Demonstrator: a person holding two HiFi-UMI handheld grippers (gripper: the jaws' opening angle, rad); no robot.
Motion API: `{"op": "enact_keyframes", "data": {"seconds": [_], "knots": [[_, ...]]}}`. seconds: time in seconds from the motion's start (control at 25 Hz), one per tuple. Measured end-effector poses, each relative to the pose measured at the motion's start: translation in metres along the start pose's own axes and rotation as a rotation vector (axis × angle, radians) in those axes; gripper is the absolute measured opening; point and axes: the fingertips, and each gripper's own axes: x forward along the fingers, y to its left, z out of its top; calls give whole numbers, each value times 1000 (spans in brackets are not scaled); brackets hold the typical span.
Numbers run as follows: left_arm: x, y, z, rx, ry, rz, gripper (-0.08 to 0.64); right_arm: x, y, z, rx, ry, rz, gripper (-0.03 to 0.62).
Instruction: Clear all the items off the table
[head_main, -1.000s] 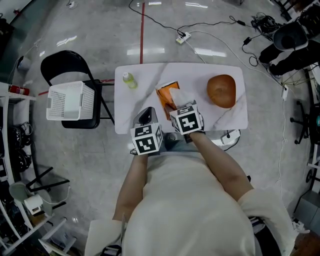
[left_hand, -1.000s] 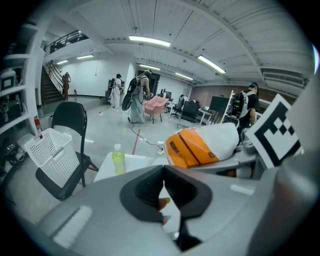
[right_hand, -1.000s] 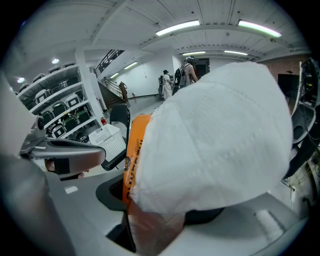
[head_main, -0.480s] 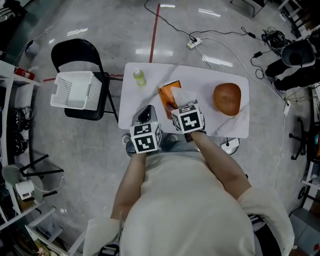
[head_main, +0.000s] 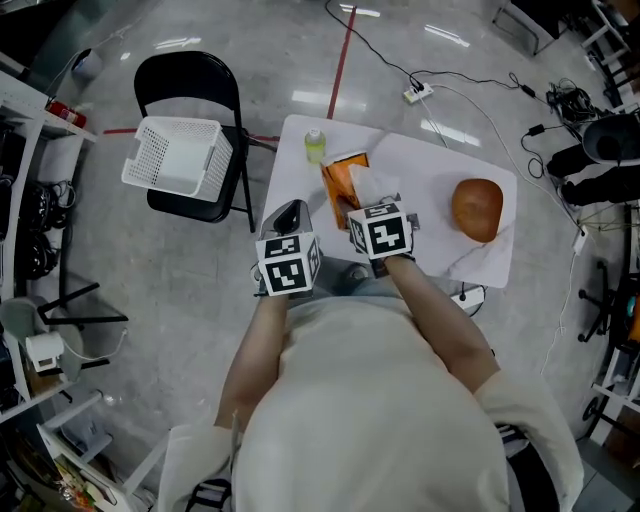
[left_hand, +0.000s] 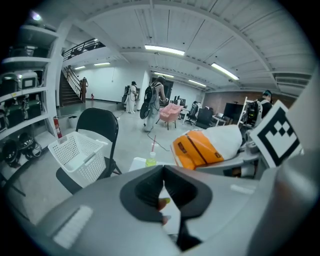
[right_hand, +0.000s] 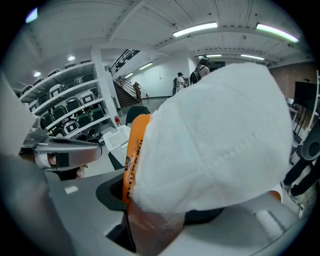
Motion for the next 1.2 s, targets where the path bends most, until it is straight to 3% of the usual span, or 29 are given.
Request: {"op": "enact_keyframes", "data": {"seconds": [0.4,1.2], "knots": [[-23,84,25,2,-4,18,9,24,74,40,15,-13,38,279],[-59,262,35,-65,-16,81,9,99,222,99,-74,-2,126,279]]}}
